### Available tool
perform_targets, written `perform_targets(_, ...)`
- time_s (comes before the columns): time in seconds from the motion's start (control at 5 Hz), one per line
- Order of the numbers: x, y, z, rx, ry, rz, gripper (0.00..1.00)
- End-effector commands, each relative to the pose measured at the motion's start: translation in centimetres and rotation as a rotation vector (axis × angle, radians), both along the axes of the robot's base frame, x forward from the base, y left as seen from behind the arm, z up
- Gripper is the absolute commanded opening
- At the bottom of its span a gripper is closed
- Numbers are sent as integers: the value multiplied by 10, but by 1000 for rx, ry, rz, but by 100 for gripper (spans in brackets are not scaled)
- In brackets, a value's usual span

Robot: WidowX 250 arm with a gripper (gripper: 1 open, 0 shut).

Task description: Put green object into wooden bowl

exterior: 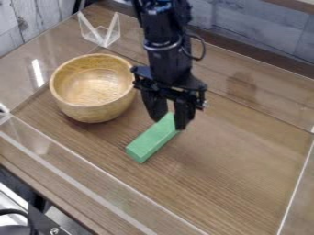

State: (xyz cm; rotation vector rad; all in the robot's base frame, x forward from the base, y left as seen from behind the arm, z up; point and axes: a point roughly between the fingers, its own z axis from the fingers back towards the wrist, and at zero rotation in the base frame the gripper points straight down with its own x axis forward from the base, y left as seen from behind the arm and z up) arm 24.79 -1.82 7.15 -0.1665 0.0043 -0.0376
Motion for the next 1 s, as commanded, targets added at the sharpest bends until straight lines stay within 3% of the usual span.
perform_targets(0.0, -3, 8, 7, 6, -48, -30, 0)
perform_targets(0.2, -10, 17, -1, 9, -42, -58, 0)
perform_targets(0.6, -11, 2, 15, 1, -35, 45, 0)
perform_targets(0.8, -20, -2, 18, -3, -29, -2, 0)
